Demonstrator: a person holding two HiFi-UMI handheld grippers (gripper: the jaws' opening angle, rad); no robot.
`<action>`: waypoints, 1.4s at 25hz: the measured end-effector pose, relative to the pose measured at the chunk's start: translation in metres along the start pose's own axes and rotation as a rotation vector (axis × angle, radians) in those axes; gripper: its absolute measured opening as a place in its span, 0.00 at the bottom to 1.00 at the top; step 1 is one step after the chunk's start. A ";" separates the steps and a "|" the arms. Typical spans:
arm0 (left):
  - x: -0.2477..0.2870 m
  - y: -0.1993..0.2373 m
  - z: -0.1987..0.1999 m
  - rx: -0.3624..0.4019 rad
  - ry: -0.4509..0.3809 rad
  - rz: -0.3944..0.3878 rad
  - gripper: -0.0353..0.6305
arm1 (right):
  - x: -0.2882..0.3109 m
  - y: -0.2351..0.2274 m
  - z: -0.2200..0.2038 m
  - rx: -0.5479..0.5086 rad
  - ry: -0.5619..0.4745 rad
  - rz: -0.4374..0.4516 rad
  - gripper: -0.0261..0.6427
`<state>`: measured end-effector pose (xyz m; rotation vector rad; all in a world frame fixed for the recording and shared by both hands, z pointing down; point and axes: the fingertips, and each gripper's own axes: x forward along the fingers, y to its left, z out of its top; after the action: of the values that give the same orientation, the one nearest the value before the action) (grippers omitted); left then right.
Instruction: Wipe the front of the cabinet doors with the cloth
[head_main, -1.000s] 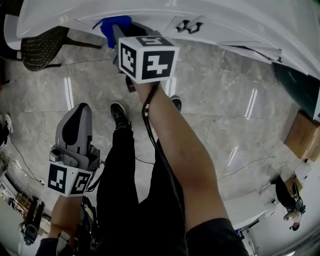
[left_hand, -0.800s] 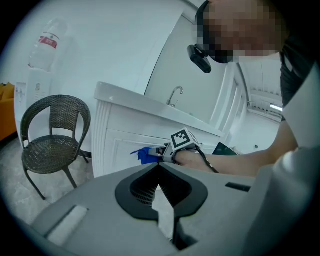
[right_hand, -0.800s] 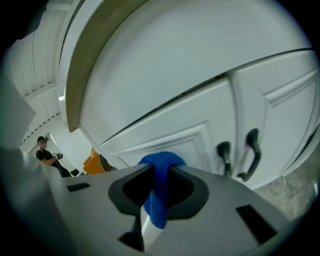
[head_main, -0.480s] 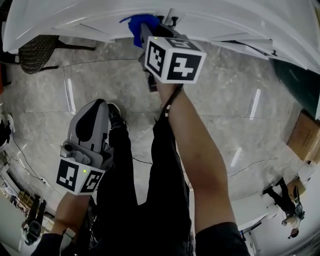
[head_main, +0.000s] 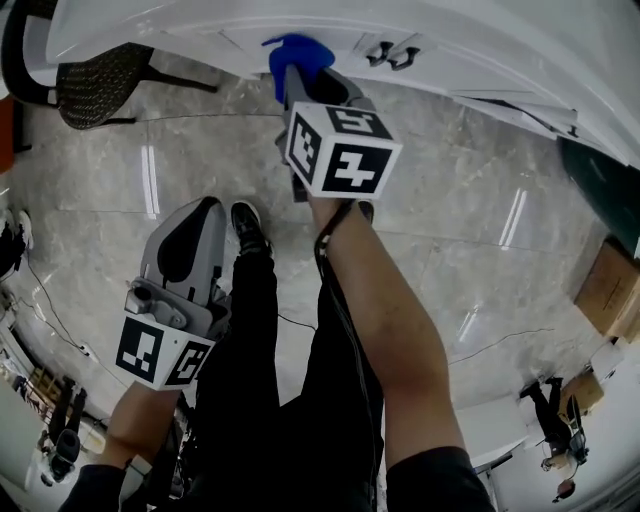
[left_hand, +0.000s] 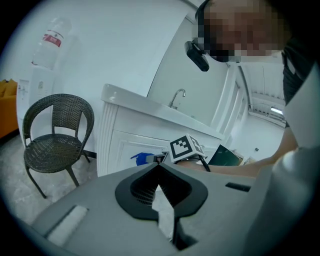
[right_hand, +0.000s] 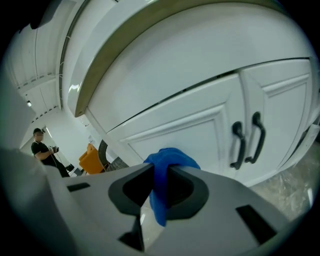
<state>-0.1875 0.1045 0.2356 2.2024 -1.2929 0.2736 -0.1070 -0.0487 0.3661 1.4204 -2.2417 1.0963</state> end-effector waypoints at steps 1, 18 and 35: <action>-0.007 0.008 0.000 -0.001 0.003 0.005 0.05 | 0.009 0.014 -0.005 -0.005 0.014 0.015 0.13; -0.029 0.083 -0.008 0.001 0.034 0.074 0.05 | 0.102 0.094 -0.029 -0.018 0.132 0.148 0.13; 0.061 -0.048 -0.028 0.001 0.060 -0.058 0.05 | 0.010 -0.088 0.000 0.064 0.079 -0.073 0.13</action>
<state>-0.1117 0.0934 0.2682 2.2112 -1.1953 0.3150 -0.0365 -0.0755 0.4120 1.4446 -2.1015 1.1886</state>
